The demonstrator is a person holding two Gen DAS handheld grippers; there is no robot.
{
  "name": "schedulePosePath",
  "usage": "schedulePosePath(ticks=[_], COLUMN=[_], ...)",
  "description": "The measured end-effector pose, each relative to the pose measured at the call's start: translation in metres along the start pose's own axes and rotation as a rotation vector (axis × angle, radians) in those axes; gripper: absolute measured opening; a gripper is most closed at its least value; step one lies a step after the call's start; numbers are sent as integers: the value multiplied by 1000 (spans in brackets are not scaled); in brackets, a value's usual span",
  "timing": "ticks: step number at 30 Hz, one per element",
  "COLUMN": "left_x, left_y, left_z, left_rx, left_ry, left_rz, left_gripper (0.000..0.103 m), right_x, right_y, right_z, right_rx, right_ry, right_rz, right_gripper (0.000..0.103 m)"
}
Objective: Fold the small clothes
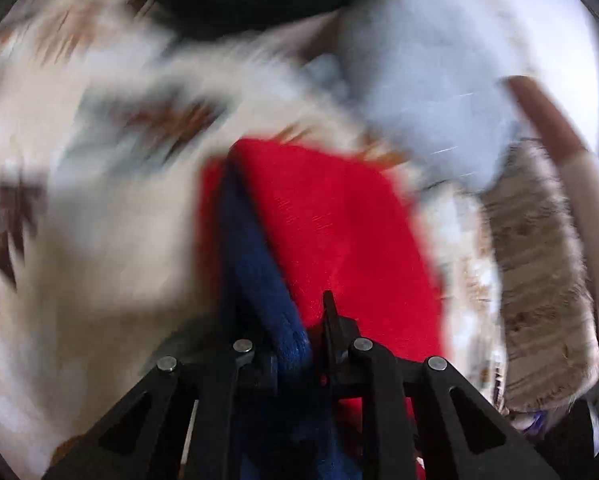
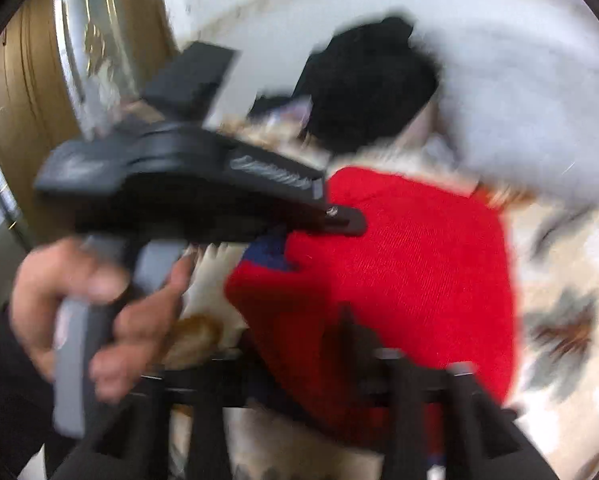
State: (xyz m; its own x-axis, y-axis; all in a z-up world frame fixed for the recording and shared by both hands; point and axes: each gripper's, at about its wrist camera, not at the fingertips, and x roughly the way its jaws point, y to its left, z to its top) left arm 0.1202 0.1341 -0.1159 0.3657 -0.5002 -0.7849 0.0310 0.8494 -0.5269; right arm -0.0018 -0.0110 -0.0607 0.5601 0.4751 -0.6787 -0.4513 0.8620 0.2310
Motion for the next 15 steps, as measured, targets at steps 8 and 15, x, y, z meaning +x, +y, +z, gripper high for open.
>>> schedulePosePath(ticks=[8, 15], left_x=[-21, -9], left_y=[-12, 10], left_z=[-10, -15], left_rx=[44, -12], left_ry=[-99, -67], left_rz=[-52, -39], left_gripper=[18, 18], right_x=[-18, -35], right_y=[-9, -37], right_z=[-25, -45], right_rx=[56, 135], right_ry=[15, 13], right_rz=[25, -1], right_gripper=[61, 68])
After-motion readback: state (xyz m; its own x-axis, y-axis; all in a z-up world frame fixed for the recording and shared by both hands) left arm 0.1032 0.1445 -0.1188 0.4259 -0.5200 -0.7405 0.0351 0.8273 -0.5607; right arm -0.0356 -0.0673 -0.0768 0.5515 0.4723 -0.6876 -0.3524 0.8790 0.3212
